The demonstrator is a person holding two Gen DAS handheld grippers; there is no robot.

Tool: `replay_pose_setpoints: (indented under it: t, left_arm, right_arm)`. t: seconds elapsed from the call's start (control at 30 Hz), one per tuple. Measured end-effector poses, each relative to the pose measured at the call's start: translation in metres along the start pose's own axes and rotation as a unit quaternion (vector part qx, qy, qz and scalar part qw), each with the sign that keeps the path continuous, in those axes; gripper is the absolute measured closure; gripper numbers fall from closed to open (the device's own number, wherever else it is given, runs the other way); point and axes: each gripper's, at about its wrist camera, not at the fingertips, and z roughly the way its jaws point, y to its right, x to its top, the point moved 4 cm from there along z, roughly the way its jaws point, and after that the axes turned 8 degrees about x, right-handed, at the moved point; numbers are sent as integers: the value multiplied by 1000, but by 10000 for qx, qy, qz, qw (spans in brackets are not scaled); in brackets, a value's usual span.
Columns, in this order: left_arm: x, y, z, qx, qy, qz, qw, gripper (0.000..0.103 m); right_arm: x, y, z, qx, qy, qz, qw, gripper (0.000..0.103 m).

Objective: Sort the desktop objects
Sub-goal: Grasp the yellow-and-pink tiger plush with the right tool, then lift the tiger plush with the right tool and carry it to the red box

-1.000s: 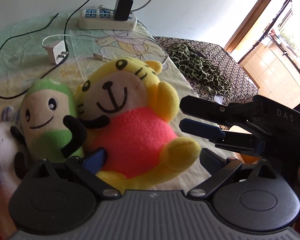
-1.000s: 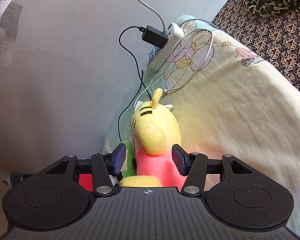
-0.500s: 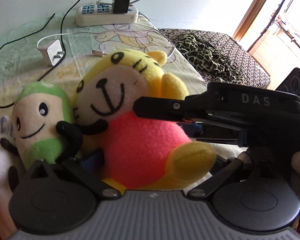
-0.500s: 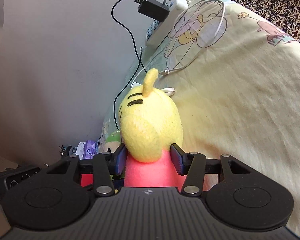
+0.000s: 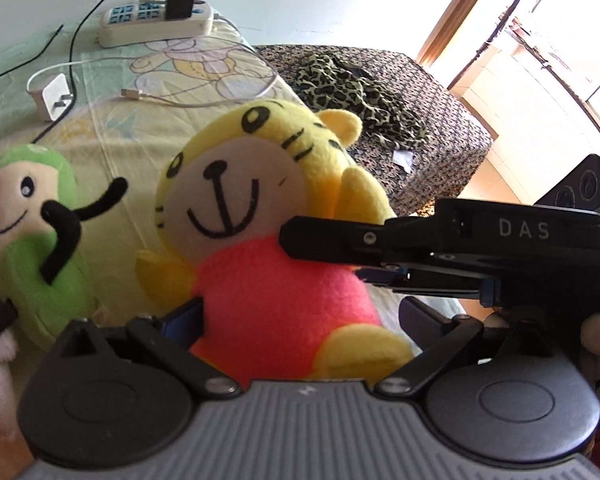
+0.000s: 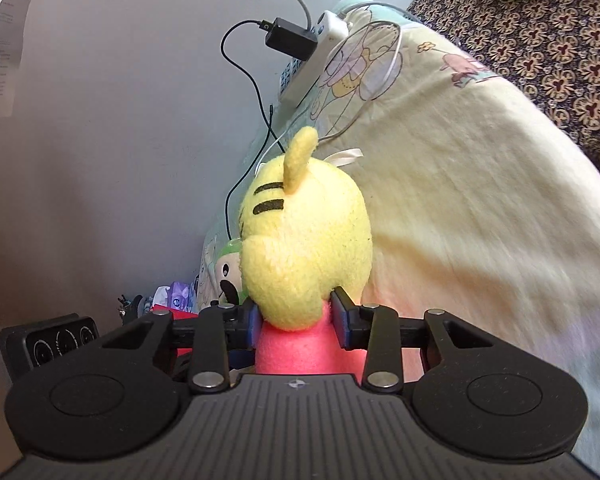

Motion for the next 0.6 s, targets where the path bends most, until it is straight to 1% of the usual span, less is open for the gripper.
replay_pose_setpoints:
  t: [0.17, 0.3, 0.5, 0.6]
  left_arm:
    - [-16, 26, -12, -225, 16, 358, 9991, 4]
    - [-29, 38, -26, -338, 67, 560, 9978, 4]
    - [-48, 36, -50, -515, 203, 620, 9965, 4]
    - [-58, 30, -69, -594, 351, 681, 9953, 4]
  right_arm:
    - [-19, -7, -30, -190, 261, -8, 9995, 65]
    - [-34, -19, -43, -286, 420, -78, 9987, 65]
    - [-60, -41, -51, -413, 542, -228, 9974, 65]
    - [-72, -58, -49, -444, 614, -363, 9965, 65]
